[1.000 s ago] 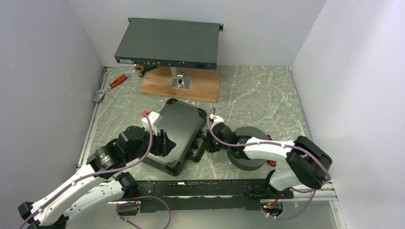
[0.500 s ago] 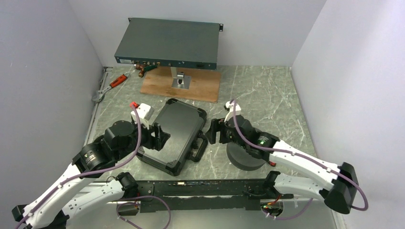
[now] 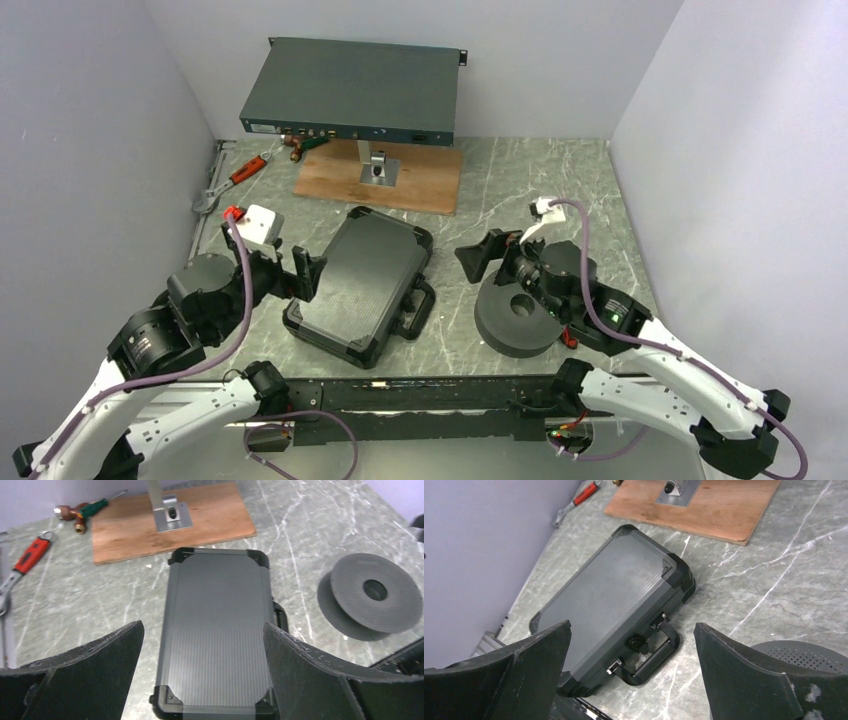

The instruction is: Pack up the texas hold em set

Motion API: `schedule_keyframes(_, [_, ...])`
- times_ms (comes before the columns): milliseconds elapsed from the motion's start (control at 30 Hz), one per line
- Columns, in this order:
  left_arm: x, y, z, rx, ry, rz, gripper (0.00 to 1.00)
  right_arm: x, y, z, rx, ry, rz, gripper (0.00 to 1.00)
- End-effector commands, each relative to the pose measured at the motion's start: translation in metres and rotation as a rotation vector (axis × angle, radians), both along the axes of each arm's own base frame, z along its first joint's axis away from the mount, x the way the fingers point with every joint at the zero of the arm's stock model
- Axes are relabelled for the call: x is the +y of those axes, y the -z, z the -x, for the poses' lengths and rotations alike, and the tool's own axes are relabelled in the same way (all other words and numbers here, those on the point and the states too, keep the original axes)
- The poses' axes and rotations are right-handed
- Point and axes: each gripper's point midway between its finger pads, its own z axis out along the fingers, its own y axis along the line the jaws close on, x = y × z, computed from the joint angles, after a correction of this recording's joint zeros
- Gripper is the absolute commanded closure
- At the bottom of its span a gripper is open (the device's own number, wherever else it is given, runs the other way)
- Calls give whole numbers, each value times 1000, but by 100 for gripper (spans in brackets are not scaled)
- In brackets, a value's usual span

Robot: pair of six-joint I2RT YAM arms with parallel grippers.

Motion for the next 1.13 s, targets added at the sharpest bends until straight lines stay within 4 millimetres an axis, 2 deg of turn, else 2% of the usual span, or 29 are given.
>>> schedule_keyframes(0, [27,-4,-11,-94,-125,-51,5,-9,-17,5,-52,19,-102,1])
schedule_keyframes(167, [36,17,-18,-134,-180,-78,4,-23,-8,8,-73,59,-132,0])
schedule_keyframes(333, [42,32,-23,-173,-223,-73,5,-28,-6,11,-84,55,-114,0])
schedule_keyframes(533, [48,40,-24,-183,-251,-89,4,-33,-1,9,-73,78,-79,0])
schedule_keyframes(867, [53,52,-19,-165,-258,-83,4,-28,7,3,-58,83,-43,0])
schedule_keyframes(1100, [52,55,-19,-155,-251,-93,4,-34,19,-6,7,162,26,0])
